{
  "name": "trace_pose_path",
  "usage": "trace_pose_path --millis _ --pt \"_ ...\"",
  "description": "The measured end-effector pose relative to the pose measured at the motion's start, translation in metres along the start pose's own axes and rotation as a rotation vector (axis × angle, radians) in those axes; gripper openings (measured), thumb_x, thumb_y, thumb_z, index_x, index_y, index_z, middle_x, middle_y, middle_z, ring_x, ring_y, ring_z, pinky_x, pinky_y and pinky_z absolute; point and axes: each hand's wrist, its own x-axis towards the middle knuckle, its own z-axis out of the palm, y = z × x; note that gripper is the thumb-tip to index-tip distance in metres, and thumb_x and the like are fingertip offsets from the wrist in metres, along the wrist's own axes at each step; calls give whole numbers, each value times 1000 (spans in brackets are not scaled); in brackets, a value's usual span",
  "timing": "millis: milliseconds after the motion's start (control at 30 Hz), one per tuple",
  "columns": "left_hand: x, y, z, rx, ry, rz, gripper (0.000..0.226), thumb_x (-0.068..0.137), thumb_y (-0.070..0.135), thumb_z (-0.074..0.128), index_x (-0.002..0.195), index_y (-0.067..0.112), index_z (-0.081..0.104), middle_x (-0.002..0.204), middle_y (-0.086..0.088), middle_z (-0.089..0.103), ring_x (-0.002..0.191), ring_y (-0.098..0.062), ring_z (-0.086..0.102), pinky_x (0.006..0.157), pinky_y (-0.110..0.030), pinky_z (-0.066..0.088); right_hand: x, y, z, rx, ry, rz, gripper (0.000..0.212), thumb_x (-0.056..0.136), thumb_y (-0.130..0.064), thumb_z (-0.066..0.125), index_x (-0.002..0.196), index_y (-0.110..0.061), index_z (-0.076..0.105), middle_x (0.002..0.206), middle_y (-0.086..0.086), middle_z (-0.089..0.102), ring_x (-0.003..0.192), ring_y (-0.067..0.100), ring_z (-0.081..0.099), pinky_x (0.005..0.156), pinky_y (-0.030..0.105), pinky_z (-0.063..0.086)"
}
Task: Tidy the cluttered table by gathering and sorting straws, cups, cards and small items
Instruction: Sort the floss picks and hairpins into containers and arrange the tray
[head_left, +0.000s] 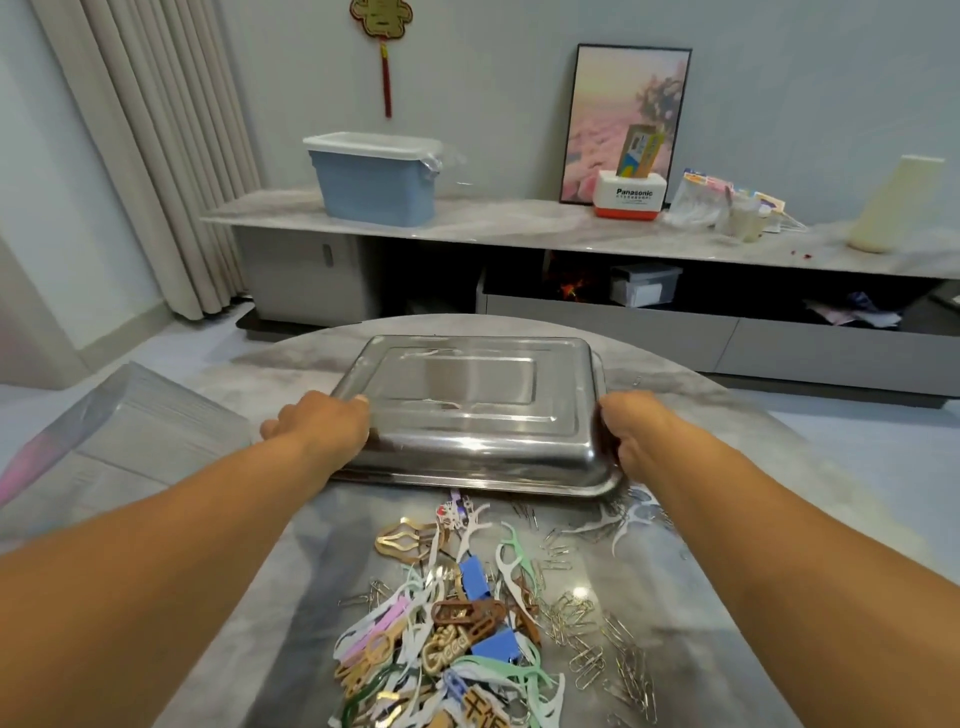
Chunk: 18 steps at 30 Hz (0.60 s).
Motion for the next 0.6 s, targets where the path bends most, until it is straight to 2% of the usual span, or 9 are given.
trace_pose_path --millis 67,133,233,300,367,400,467,533,600 --pt "2 -5 -2 -108 26 16 58 101 52 41 135 5 51 126 -20 56 117 -41 49 99 -51 47 -1 -2 -3 114 11 -8 22 102 -6 44 99 -1 65 95 12 67 85 29 65 76 43 59" --pt "3 -7 -5 -277 106 19 63 98 53 48 143 10 47 135 -20 54 125 -43 47 102 -52 46 -2 -10 -7 209 8 -30 24 102 -15 51 111 -5 71 107 7 73 100 27 70 95 46 57" --pt "-11 2 -12 -768 166 -131 81 87 56 70 150 17 38 148 -12 47 126 -35 50 97 -42 46 -2 -30 -19 302 5 -5 26 99 -11 51 113 -11 74 107 7 76 98 28 73 90 51 59" --pt "-27 15 -15 -1401 -157 -283 86 81 51 80 147 12 40 141 -15 53 106 -29 62 86 -38 53 -3 -44 -26 355 14 29 27 98 -8 49 102 -13 75 88 5 77 75 26 75 69 46 63" --pt "-41 30 -16 -1849 -565 -270 85 77 44 84 139 2 44 127 -22 65 107 -36 68 99 -48 54 -4 -54 -24 381 -14 19 29 99 -8 47 102 -13 75 88 5 77 74 26 75 68 45 63" --pt "-47 39 -16 -1916 -645 -226 78 76 41 84 133 0 49 117 -25 70 106 -41 70 98 -52 54 -4 -57 -19 383 -52 -12 30 100 -8 46 109 -13 74 99 6 77 86 27 75 80 48 62" --pt "-54 60 -16 -1912 -604 -228 52 80 35 84 115 3 62 98 -21 76 86 -40 75 80 -50 62 -2 -60 -10 382 -120 -96 26 102 -11 51 118 -11 72 111 7 75 99 28 73 91 50 59" --pt "-54 78 -17 -1875 -444 -350 22 85 29 82 94 11 71 83 -8 76 58 -25 73 67 -37 64 4 -55 -8 338 -226 -212 24 105 -25 54 109 -11 73 99 6 76 82 21 74 80 41 62" --pt "-45 86 -24 -1914 -360 -343 16 90 22 77 80 13 69 71 -4 74 46 -20 68 58 -34 62 12 -48 -18 193 -214 -377 38 107 -41 46 101 -15 73 88 3 73 66 12 67 72 29 55"
